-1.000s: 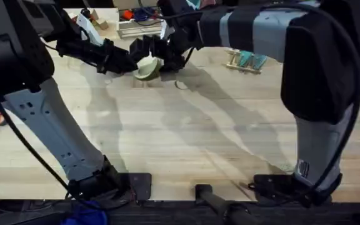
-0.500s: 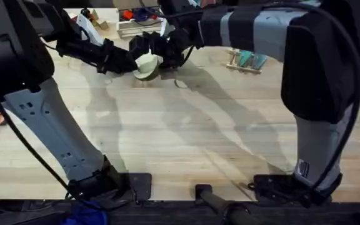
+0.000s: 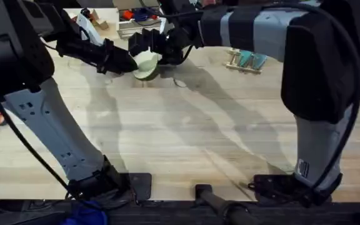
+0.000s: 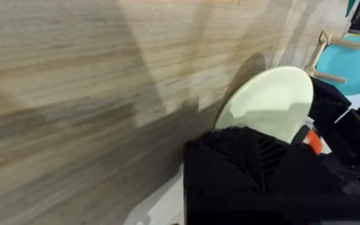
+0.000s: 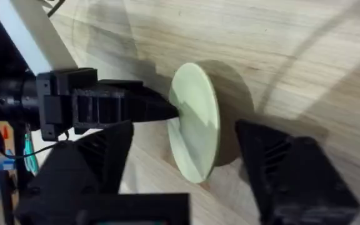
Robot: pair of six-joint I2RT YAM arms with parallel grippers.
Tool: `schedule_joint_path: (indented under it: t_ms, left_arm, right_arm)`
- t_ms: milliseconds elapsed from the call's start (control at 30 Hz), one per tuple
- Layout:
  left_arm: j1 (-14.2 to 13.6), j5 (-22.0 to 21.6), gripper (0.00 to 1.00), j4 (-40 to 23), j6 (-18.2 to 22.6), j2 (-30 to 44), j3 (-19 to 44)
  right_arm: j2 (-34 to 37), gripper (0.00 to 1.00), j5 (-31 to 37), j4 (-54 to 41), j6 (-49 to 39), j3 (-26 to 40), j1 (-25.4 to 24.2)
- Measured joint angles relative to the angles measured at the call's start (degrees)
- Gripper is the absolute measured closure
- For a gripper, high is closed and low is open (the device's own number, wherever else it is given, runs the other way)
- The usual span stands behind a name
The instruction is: Pick up the plates from the table one by one and place each into a slot on the dish rack.
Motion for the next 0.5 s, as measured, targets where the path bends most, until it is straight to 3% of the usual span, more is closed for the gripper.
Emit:
schedule_joint_path:
  t_ms: [400,500]
  left_arm:
    - [0.0,0.0,0.96,0.2,0.0,0.0,0.1]
    - [0.0,0.0,0.959,0.1,0.0,0.0,0.2]
  right_arm:
    - [0.6,0.937,2.0,-0.5,0.5,0.0,-0.9]
    - [0.5,0.965,1.3,0.3,0.5,0.1,-1.0]
